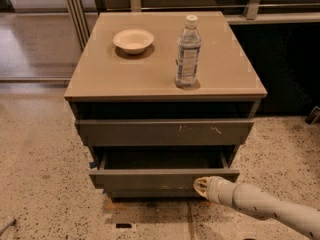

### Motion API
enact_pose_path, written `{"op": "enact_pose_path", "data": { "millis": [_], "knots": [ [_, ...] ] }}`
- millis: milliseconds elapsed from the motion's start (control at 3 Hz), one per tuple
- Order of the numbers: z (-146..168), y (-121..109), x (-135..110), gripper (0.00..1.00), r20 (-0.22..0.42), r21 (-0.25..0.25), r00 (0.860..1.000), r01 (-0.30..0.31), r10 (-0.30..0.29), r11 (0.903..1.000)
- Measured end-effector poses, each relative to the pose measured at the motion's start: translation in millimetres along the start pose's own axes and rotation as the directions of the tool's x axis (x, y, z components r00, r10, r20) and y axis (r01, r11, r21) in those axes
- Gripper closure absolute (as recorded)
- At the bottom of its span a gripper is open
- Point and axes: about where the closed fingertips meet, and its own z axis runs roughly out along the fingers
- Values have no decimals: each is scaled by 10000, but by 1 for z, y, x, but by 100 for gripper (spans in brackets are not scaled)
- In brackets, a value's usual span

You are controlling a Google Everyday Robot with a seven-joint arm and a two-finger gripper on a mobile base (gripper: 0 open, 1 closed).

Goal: Close middle drawer

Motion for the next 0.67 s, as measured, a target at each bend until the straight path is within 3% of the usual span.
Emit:
{"op": "enact_pose_path", "data": {
  "millis": [333, 667],
  "knots": [
    [6, -8, 1, 100, 27, 777, 9997, 229, -232, 9967],
    [9, -16, 6, 100, 4, 1590, 9994, 354, -359, 9867]
  ]
}}
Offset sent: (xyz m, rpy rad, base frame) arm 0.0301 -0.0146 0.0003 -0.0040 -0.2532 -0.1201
